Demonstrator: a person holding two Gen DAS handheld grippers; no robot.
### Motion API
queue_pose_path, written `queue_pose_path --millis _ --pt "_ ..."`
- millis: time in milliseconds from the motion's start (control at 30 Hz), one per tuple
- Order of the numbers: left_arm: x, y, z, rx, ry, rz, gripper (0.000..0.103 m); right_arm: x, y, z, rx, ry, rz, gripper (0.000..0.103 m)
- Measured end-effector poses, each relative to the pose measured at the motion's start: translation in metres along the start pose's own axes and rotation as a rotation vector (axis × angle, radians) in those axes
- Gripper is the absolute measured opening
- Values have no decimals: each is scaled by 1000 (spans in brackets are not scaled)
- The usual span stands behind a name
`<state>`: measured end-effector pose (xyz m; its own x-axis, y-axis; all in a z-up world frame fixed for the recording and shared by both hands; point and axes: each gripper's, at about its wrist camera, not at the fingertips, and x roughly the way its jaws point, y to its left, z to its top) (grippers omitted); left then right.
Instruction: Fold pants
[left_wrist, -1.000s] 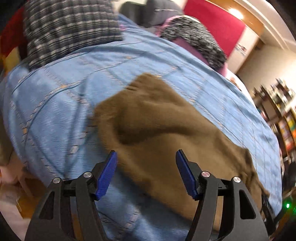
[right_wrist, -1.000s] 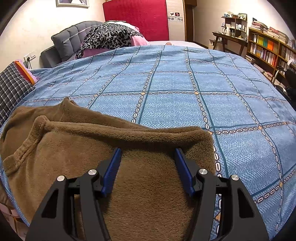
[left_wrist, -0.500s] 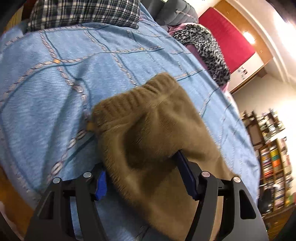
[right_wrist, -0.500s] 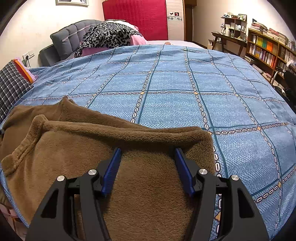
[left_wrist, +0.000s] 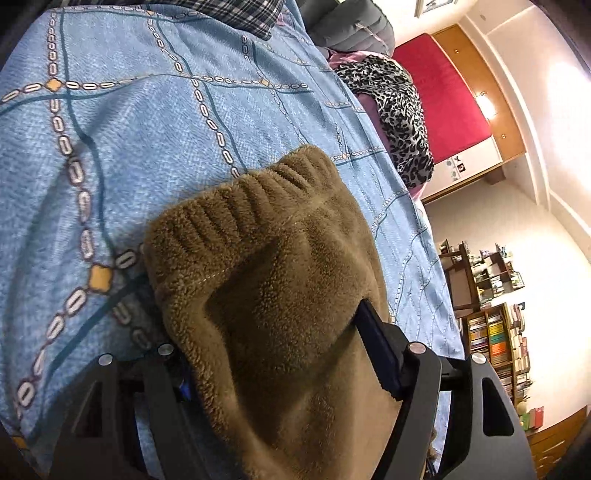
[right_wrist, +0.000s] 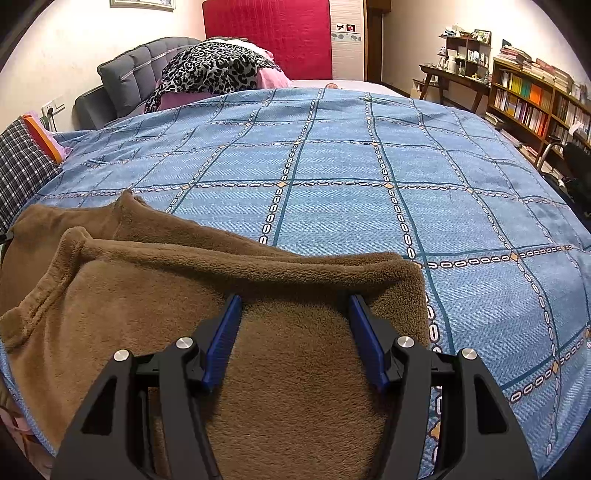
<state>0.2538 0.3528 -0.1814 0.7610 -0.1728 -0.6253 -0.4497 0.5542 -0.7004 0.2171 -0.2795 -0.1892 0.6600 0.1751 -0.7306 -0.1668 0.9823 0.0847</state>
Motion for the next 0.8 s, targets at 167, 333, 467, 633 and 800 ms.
queue_pose_path --millis 167,333,467,633,800 --pt "5 3 -2 -30 48 -59 35 0 0 0 0 0 0 61" --pt "-4 -3 -3 -20 30 -37 25 0 0 0 0 0 2 61" --pt "-18 -26 -3 55 -9 12 23 0 0 0 -1 0 1 61" --pt "-37 -70 -12 199 -77 75 22 0 0 0 2 0 7 61" --pt "-60 -122 -36 352 -150 90 22 -1 -1 2 6 3 17 61"
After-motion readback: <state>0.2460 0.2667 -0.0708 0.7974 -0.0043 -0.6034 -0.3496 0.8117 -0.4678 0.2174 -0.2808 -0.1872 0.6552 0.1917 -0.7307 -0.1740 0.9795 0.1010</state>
